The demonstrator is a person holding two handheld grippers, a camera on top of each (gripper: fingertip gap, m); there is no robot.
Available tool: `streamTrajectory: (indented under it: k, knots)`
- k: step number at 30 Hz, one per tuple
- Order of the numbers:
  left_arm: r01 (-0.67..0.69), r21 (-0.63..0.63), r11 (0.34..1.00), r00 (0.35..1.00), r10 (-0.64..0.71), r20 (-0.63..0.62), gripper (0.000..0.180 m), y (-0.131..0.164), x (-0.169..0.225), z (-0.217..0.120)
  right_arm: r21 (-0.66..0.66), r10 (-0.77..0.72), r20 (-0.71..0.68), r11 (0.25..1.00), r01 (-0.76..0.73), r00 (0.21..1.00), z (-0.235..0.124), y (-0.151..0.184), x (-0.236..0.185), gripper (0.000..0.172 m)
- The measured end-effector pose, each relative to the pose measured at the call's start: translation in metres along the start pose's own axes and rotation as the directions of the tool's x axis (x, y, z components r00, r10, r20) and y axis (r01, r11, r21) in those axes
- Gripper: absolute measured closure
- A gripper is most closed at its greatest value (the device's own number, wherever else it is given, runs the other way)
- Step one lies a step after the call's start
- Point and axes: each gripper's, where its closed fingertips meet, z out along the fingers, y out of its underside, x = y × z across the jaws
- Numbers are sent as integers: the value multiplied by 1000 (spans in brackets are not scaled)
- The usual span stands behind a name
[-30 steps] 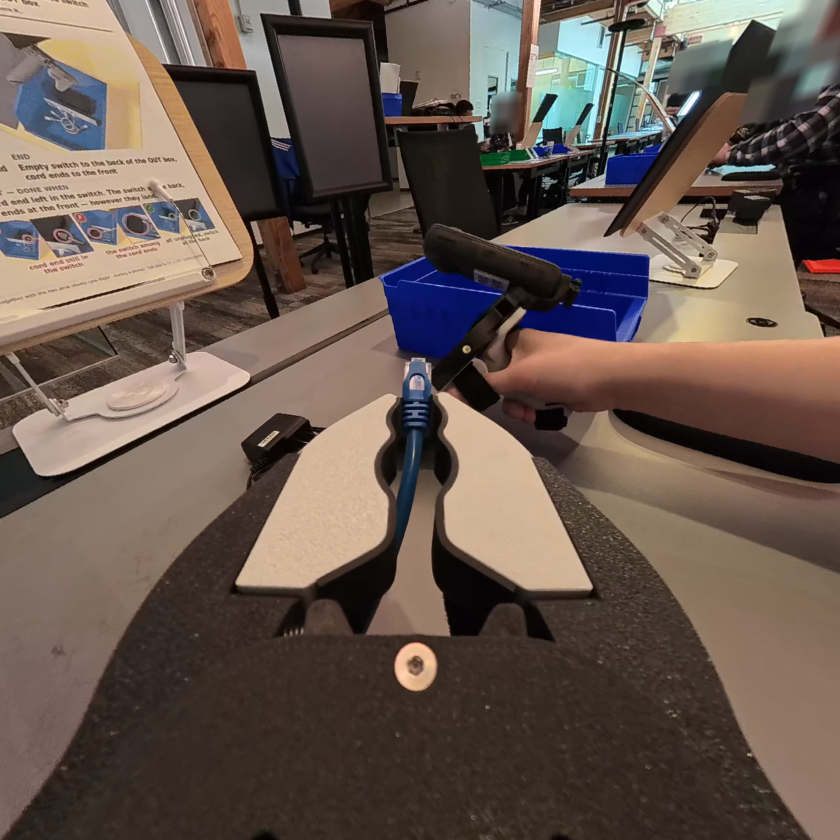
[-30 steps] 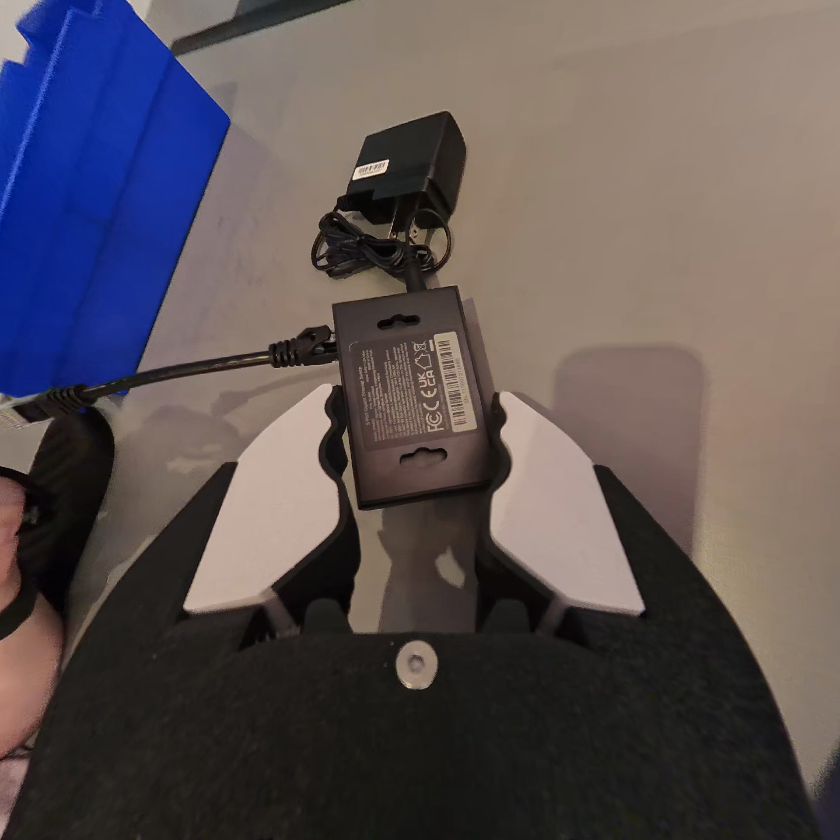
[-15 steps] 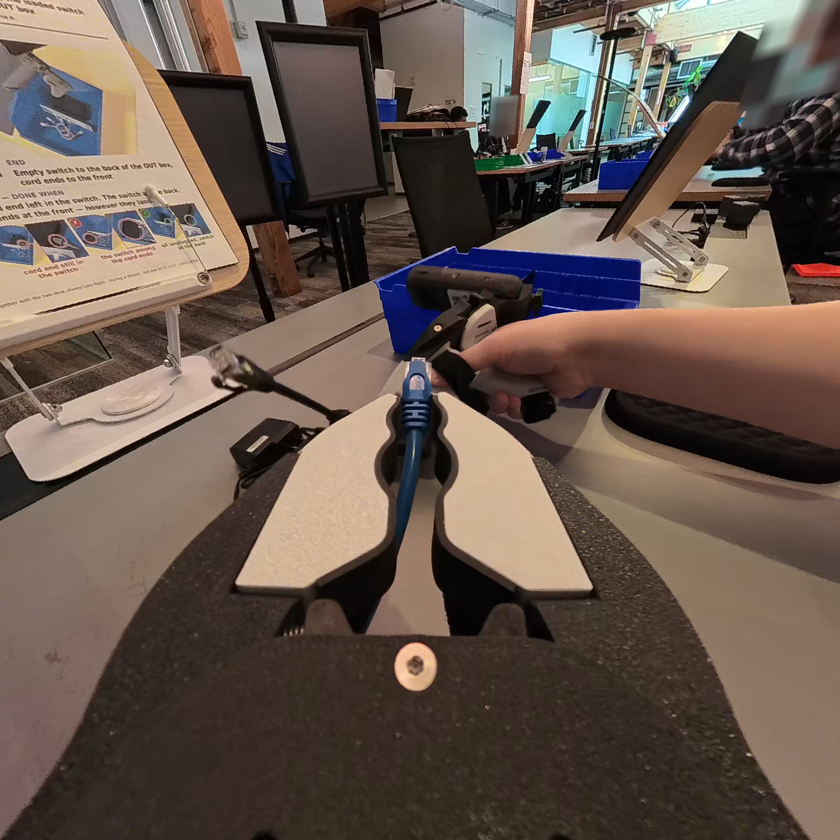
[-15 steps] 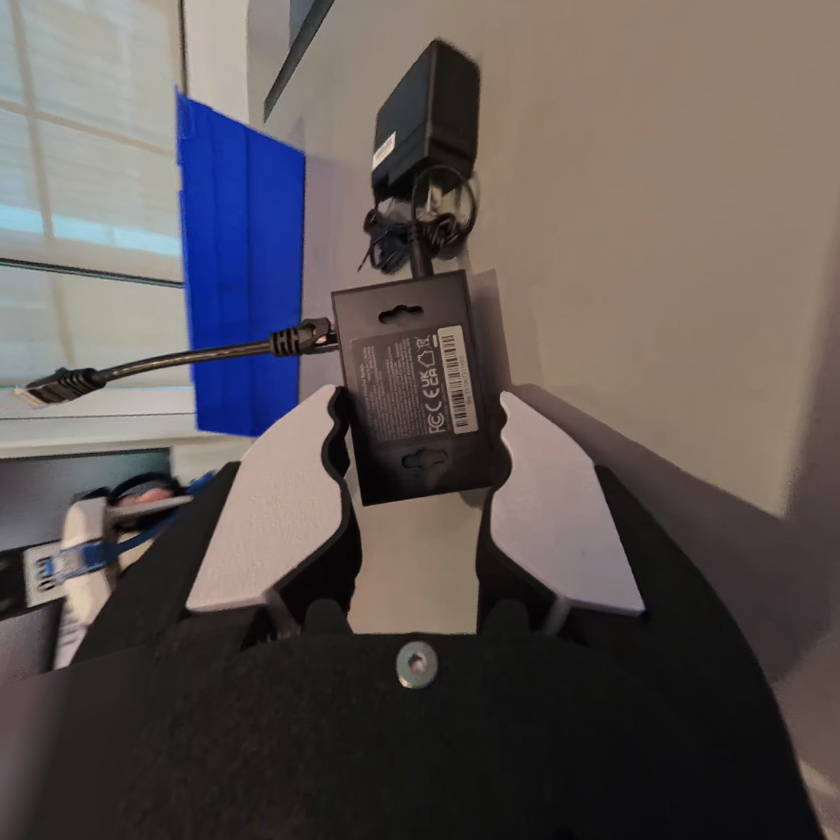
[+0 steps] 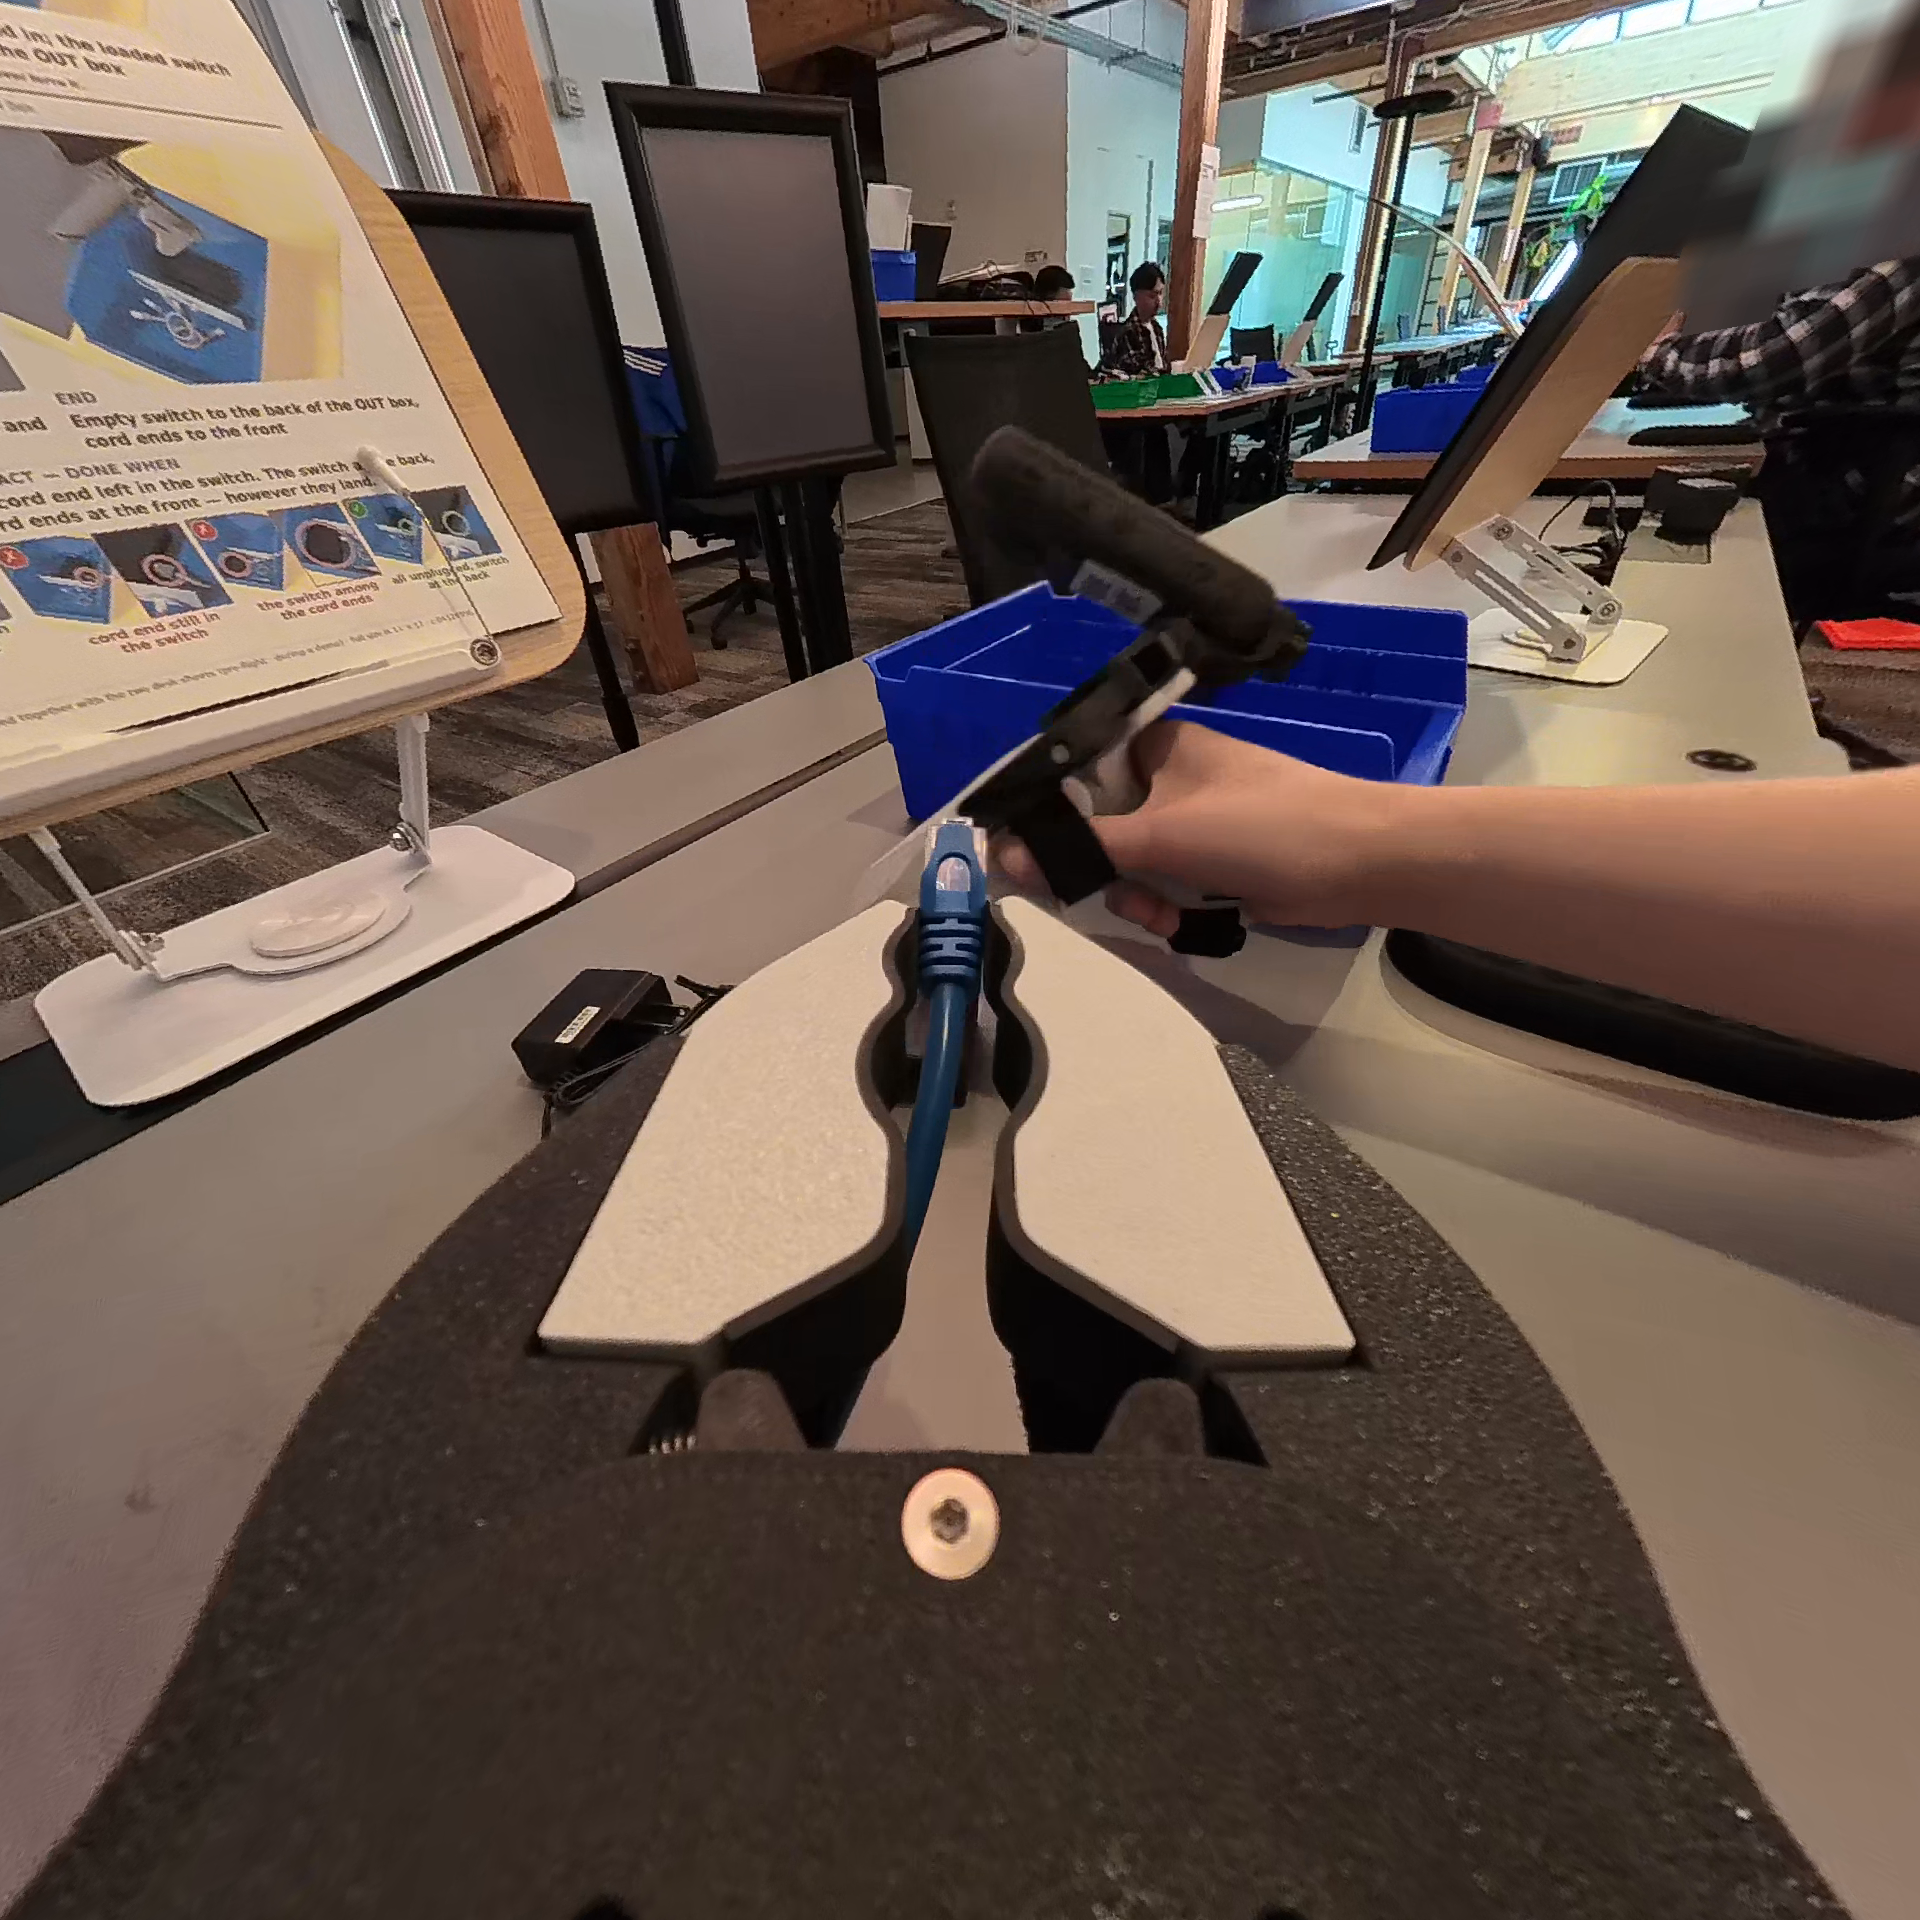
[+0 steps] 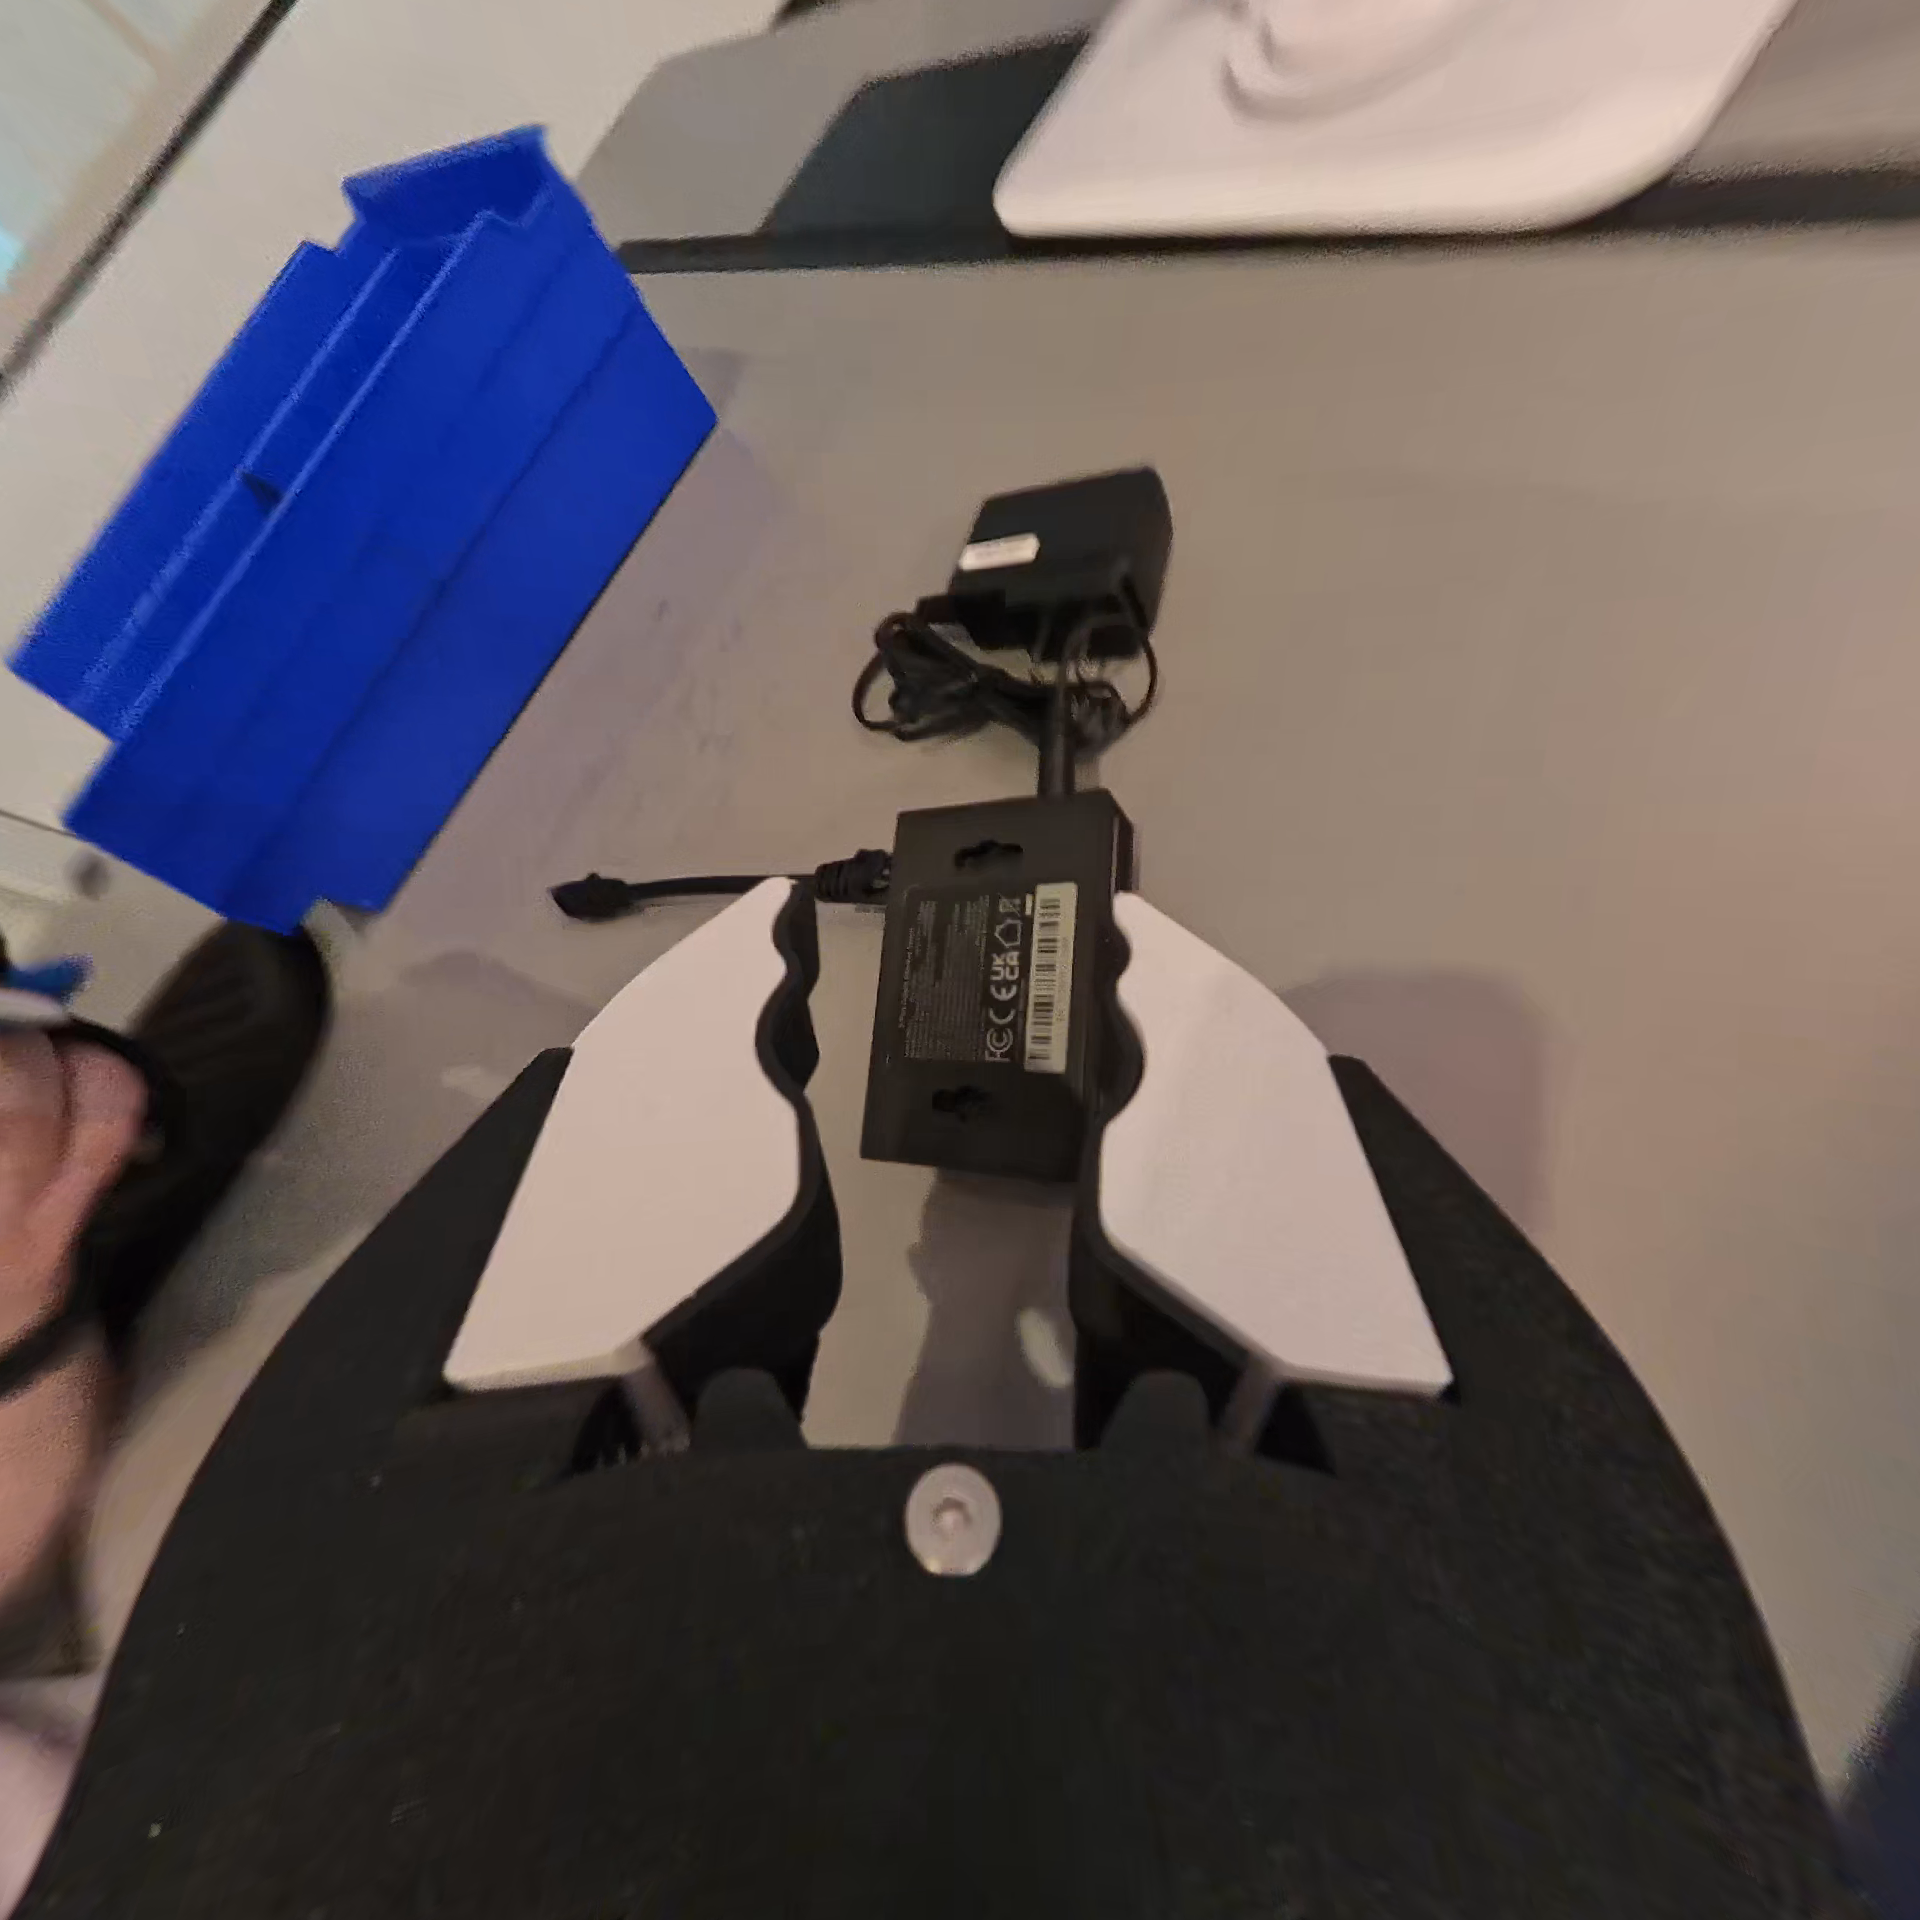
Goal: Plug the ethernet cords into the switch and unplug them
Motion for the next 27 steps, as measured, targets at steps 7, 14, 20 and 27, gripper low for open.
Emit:
streamTrajectory:
  k: [7, 14, 20, 27]
  knots:
    - [1, 8, 1000, 1000, -1, 2, 170, -2, 0, -1, -50, -416, -296, 906, 421, 860, -12, 43, -10, 94]
    - [1, 0, 1000, 1000, -1, -3, 170, 0, 1, 1, -127, -395, -387, 918, 376, 834, -2, 60, 10, 85]
    - [1, 6, 1000, 1000, -1, -1, 170, -1, 1, 0, -174, -307, -346, 950, 261, 887, 9, 66, 19, 92]
    - [-1, 10, 1000, 1000, 1, -4, 170, -2, 3, 0, -177, -288, -349, 955, 239, 892, 13, 67, 15, 81]
